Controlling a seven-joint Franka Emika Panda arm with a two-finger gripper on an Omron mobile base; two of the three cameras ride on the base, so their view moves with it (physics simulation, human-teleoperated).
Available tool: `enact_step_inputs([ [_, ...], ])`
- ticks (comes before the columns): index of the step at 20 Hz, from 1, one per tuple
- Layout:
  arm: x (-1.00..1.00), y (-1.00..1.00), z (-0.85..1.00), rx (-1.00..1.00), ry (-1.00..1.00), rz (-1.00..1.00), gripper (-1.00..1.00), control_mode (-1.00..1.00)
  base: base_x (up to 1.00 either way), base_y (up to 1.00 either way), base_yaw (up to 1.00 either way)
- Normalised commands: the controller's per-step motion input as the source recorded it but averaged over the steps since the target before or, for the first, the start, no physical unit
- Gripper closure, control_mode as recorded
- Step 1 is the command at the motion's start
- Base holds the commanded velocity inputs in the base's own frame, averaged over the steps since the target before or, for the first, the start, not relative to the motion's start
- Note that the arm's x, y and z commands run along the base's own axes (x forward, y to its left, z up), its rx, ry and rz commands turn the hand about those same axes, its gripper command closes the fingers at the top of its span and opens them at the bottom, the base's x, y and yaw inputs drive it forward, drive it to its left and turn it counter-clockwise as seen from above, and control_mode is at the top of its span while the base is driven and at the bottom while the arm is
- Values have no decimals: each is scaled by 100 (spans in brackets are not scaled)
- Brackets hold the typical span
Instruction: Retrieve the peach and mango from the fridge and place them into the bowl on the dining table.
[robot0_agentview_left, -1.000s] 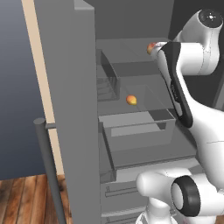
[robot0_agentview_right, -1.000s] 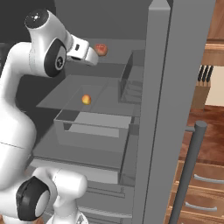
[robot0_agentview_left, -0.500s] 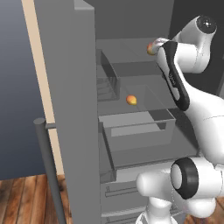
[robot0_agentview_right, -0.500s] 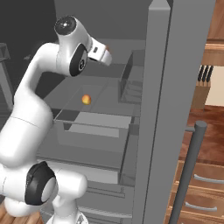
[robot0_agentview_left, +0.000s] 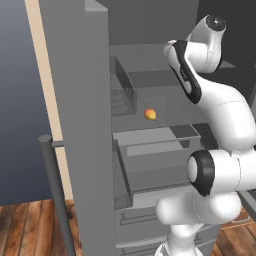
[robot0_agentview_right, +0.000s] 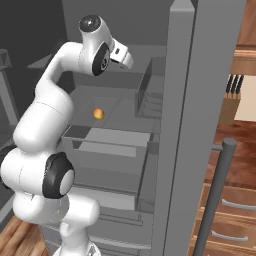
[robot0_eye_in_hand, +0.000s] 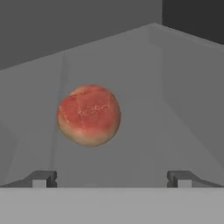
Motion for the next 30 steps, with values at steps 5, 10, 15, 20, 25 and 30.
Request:
enact_step_inputs([
  [5, 74, 1, -8, 0, 1, 0, -100, -100, 0, 0, 0],
  [10, 67, 0, -18, 0, 0, 0, -100, -100, 0, 0, 0],
  [15, 40, 3, -24, 0, 0, 0, -100, -100, 0, 0, 0],
  [20, 6, 9, -33, 0, 0, 0, -100, -100, 0, 0, 0],
  [25, 0, 8, -55, 0, 3, 0, -100, -100, 0, 0, 0],
  [30, 16, 0, -50, 0, 0, 0, 100, -100, 0, 0, 0],
])
